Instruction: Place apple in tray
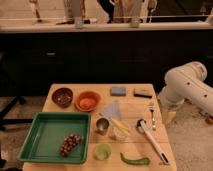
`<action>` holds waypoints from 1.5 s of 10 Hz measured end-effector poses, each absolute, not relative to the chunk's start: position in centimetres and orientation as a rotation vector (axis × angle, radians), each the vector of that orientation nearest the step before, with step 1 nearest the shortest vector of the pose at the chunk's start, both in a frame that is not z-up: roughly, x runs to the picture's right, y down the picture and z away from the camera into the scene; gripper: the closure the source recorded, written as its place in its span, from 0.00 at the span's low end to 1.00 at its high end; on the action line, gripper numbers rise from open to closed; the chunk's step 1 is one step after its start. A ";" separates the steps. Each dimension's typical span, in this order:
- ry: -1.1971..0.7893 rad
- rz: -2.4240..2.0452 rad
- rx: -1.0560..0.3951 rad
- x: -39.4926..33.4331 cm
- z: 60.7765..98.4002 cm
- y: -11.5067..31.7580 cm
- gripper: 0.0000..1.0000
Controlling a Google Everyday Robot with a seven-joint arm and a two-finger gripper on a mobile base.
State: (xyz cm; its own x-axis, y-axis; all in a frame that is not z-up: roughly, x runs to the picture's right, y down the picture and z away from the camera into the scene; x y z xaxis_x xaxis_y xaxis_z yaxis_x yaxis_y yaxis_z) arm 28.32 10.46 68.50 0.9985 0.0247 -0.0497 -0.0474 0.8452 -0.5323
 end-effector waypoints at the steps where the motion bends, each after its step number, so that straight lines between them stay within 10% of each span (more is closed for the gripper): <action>1: 0.049 0.023 -0.559 27.9 68.5 10.6 0.20; 15: 0.079 -0.089 -0.577 16.7 70.8 9.4 0.20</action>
